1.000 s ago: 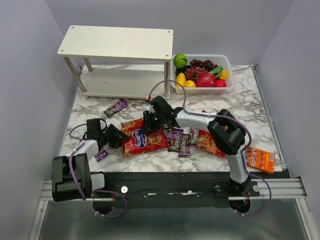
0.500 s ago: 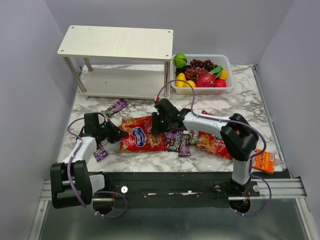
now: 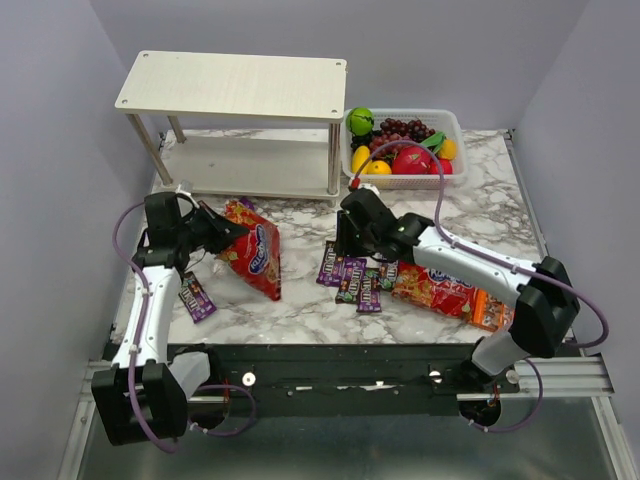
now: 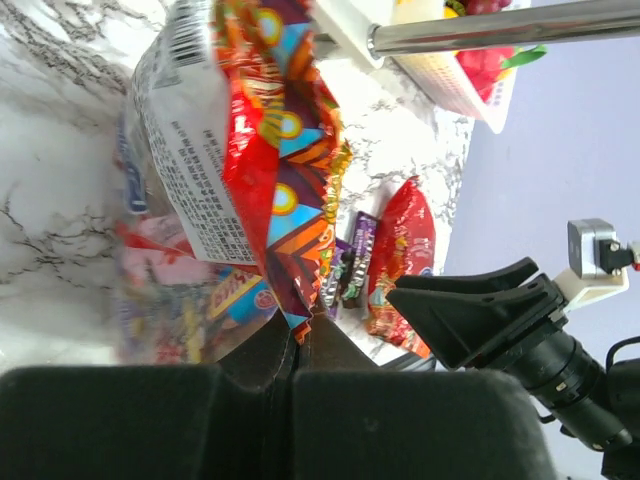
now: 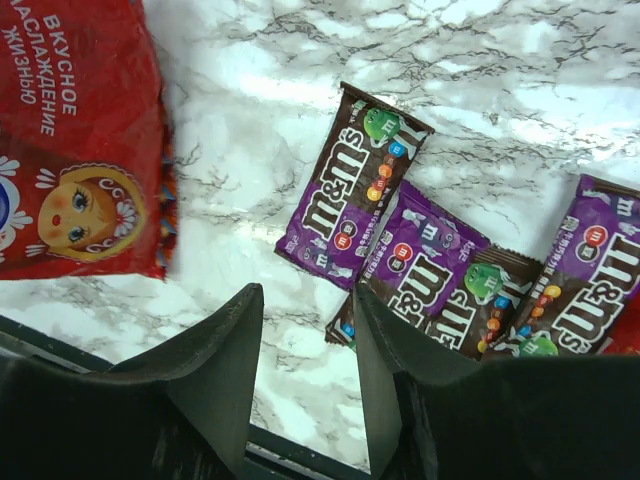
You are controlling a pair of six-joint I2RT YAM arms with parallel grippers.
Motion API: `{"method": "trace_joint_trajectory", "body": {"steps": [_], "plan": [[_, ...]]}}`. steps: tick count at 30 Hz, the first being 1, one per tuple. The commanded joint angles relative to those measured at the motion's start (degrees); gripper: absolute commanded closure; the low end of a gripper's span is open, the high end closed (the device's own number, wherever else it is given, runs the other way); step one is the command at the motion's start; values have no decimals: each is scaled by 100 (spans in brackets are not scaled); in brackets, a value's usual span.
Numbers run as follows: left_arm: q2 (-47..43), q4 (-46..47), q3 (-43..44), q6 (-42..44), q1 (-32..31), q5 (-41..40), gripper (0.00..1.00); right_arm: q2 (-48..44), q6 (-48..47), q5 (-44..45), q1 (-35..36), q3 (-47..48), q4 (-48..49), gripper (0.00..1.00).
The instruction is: Place and organize the candy bags onto the shelf
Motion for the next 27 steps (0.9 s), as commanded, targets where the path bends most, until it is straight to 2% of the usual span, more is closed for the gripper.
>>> {"method": "trace_joint_trajectory", "body": {"steps": [1,14,25,27], "plan": [[-295,-174,780,-238,23,616,100,-388,126,299,-54,-85,-374,50],[-40,87,2537,-641,22,914,100,-1091,-5,527,-221,47,-919,49],[1330,694,5402,-1608,31,1231,100,-1101,-243,677,-371,319,-1016,48],[1594,1176,5779,-2056,31,1249,100,-1083,-269,694,-415,346,-1016,48]]}}
